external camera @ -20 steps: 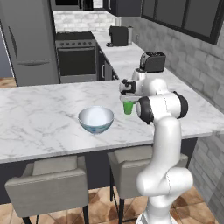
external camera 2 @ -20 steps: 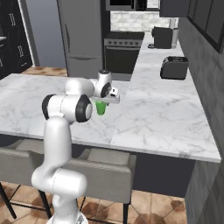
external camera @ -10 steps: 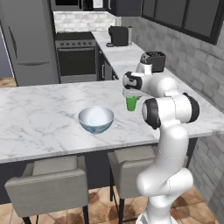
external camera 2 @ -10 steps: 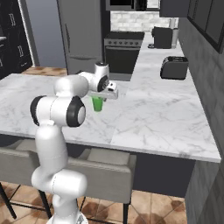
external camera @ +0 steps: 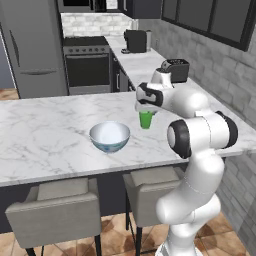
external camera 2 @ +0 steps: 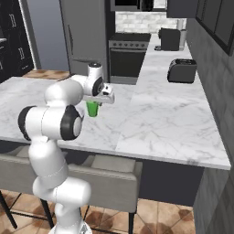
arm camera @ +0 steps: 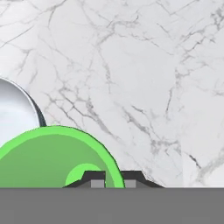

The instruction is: Place the cup inside the bowl on the dining table and move the bowl to any counter.

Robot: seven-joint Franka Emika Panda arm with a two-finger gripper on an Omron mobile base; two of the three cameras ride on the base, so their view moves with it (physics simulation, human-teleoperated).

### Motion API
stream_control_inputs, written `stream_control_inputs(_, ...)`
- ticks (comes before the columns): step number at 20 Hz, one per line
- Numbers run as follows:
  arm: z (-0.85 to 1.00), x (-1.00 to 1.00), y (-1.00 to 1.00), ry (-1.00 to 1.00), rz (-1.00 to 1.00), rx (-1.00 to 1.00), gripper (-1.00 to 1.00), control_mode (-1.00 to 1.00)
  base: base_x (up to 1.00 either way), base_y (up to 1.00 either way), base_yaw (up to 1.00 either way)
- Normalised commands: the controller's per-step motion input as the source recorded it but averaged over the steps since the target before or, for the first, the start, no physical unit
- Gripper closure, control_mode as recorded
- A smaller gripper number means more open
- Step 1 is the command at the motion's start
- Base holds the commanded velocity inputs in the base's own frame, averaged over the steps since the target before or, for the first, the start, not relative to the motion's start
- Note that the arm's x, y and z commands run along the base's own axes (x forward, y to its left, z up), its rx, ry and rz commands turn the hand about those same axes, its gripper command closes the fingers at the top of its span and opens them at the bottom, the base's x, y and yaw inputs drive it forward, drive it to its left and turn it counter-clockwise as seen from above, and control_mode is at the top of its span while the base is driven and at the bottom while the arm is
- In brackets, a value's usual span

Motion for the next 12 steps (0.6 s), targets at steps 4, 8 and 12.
stream_control_inputs(4,0.19,-0.11,0.64,0.0,0.0,0.0,1.0,-1.0,0.0,0.0,0.0)
stream_control_inputs(8,0.18,0.0,0.63,0.0,0.0,0.0,1.0,-1.0,0.0,0.0,0.0)
stream_control_inputs(12,0.06,0.0,0.64,0.0,0.0,0.0,1.0,-1.0,0.0,0.0,0.0)
